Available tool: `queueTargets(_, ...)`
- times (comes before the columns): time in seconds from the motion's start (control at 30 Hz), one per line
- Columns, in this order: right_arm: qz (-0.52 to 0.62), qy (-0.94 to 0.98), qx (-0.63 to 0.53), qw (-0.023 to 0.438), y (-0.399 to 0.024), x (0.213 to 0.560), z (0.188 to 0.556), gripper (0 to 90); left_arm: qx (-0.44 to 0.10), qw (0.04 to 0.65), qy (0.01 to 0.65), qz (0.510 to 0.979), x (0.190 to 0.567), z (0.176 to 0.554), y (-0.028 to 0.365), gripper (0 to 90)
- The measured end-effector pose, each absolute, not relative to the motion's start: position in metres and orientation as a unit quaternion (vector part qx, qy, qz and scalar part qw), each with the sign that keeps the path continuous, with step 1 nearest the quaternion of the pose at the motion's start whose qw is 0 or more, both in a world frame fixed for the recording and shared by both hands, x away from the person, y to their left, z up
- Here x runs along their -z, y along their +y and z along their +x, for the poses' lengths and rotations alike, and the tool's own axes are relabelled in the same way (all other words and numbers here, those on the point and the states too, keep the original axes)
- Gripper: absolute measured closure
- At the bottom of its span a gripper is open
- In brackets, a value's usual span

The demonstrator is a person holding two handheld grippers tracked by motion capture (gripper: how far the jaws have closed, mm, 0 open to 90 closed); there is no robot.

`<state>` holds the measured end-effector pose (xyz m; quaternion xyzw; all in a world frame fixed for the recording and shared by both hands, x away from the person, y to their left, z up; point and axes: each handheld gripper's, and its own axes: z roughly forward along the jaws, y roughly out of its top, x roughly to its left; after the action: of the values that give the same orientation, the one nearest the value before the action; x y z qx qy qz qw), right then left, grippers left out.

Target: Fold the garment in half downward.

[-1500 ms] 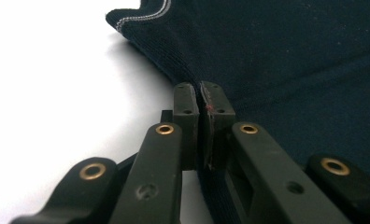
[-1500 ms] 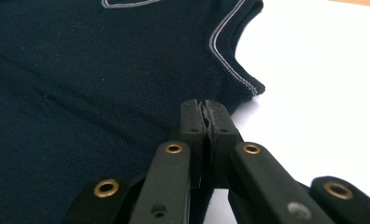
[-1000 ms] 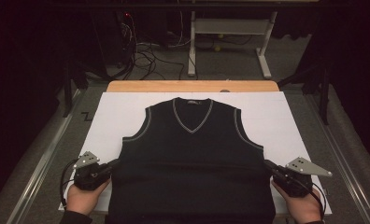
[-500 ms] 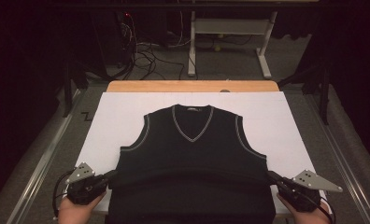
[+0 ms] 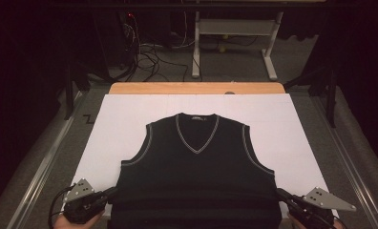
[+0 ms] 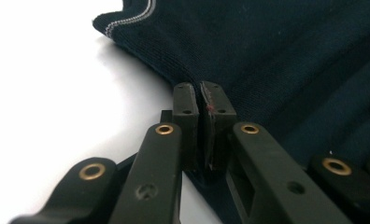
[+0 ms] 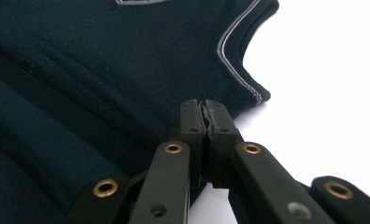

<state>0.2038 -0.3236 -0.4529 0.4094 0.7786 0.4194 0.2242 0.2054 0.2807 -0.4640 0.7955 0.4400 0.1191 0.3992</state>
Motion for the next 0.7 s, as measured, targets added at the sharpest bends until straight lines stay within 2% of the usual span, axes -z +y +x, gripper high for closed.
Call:
queueTargets(0.2,0.411,0.784,-0.413,0.216,-0.3245,0.4567,0.2003,87.6,-0.11,0.392,0.442,0.799,0.4685,0.205,0.2814,80.9)
queueTargets(0.3,0.412,0.784,-0.413,0.212,-0.3248,0.4577,0.2009,86.6,-0.11,0.392,0.446,0.797,0.4692,0.2055,0.2825,77.7)
queueTargets(0.57,0.425,0.771,-0.427,0.21,-0.3267,0.4598,0.2062,63.6,-0.124,0.41,0.472,0.771,0.4722,0.2096,0.2891,49.2)
queueTargets(0.7,0.433,0.762,-0.431,0.216,-0.3282,0.4609,0.2101,53.0,-0.141,0.422,0.476,0.759,0.4722,0.2129,0.2905,38.6)
